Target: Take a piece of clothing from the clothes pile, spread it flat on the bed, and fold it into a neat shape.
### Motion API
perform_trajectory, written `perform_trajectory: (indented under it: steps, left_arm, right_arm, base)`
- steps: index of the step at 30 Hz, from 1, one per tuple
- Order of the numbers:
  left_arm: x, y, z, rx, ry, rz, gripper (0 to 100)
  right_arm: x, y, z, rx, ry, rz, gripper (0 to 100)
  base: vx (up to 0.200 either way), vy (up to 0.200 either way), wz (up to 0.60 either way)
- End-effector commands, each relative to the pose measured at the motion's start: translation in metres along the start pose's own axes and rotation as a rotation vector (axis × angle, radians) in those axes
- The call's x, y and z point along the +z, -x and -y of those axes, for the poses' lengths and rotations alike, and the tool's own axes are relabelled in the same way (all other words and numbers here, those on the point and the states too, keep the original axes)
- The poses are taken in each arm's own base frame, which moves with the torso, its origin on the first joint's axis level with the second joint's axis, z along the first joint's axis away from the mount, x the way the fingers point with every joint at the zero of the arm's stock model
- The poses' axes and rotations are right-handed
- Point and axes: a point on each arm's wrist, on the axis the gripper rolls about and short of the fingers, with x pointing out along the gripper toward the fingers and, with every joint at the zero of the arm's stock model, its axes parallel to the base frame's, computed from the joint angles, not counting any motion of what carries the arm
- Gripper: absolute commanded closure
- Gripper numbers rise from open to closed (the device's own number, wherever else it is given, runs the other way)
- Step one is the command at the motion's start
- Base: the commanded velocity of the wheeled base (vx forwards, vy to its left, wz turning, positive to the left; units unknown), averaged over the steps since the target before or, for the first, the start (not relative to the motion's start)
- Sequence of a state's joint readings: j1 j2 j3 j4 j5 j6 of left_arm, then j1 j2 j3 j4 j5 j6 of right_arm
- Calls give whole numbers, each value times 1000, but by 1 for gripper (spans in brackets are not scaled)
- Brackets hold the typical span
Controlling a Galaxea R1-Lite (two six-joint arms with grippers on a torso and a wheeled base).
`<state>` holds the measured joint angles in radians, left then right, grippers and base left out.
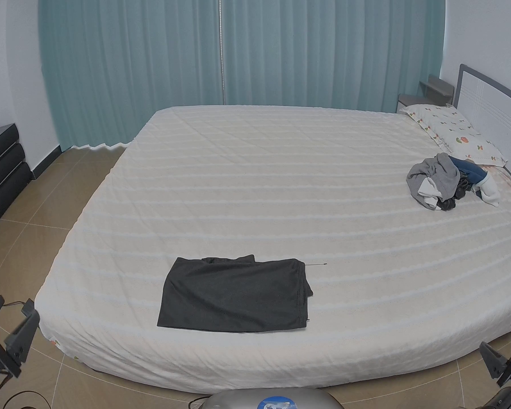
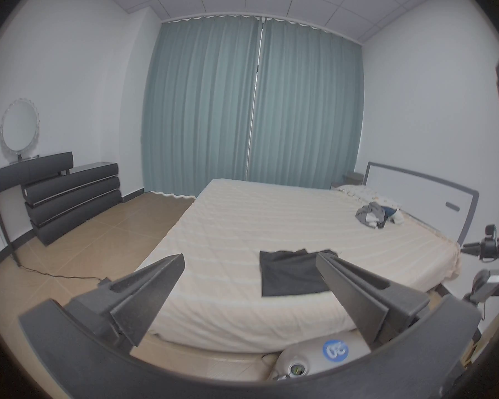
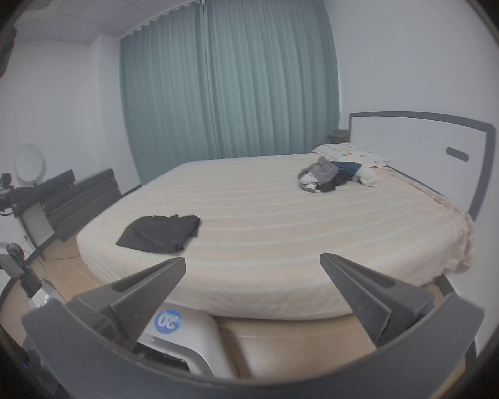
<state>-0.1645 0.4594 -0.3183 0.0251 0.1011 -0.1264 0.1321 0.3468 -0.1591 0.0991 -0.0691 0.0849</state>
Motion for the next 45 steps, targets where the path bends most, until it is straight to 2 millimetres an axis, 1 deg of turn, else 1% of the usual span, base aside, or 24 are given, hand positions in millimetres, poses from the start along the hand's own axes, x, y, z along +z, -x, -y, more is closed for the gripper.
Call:
perform_trajectory:
  steps: [1,4,5,6,7,8,13,17,20,23,26,27,28,33,35,37,45]
  left_arm:
    - [-20,46,-5,60,-40,111,0]
    - [-29,51,-5,83,-39,113,0]
    - [-33,54,-6,83,-39,113,0]
    - [-36,55,-6,83,-39,112,0]
    - [-36,55,-6,83,-39,112,0]
    - [-39,57,-5,105,-34,110,0]
    - [-48,65,-4,140,-43,171,0]
    - [-48,64,-4,137,-37,173,0]
    - [-56,57,-4,118,-36,150,0]
    - [-61,47,-5,113,-34,191,0]
    - [-74,30,-8,105,-54,306,0]
    - [-77,27,-8,104,-62,324,0]
    - [-76,27,-8,106,-73,357,0]
    - [-80,26,-8,107,-79,309,0]
    - [-87,24,-9,108,-80,235,0]
    - [-90,23,-9,97,-75,215,0]
    - [-91,23,-10,116,-107,202,0]
  right_arm:
    - [-8,40,2,-157,14,160,0]
    - [-28,38,1,-180,17,164,0]
    - [-37,32,1,-168,35,144,0]
    - [-40,29,1,-165,46,139,0]
    - [-40,29,1,-165,46,139,0]
    - [-38,25,1,-156,64,197,0]
    - [-38,17,0,-101,107,309,0]
    - [-39,16,-1,-66,130,320,0]
    - [-40,14,-1,-45,123,326,0]
    - [-41,14,-1,-43,123,322,0]
    - [-45,13,0,-43,98,281,0]
    - [-45,13,0,-44,93,278,0]
    - [-45,12,0,-44,84,281,0]
    - [-45,13,0,-43,80,284,0]
    - [-45,13,0,-42,80,284,0]
    - [-45,13,0,-40,82,284,0]
    - [-45,13,0,-38,77,284,0]
  base:
    - [0,0,0]
    - [0,0,0]
    - [0,0,0]
    - [0,0,0]
    - [0,0,0]
    - [0,0,0]
    - [0,0,0]
    - [0,0,0]
    - [0,0,0]
    - [0,0,0]
    - [0,0,0]
    - [0,0,0]
    - [0,0,0]
    - [0,0,0]
    - [0,0,0]
    - [0,0,0]
    - [0,0,0]
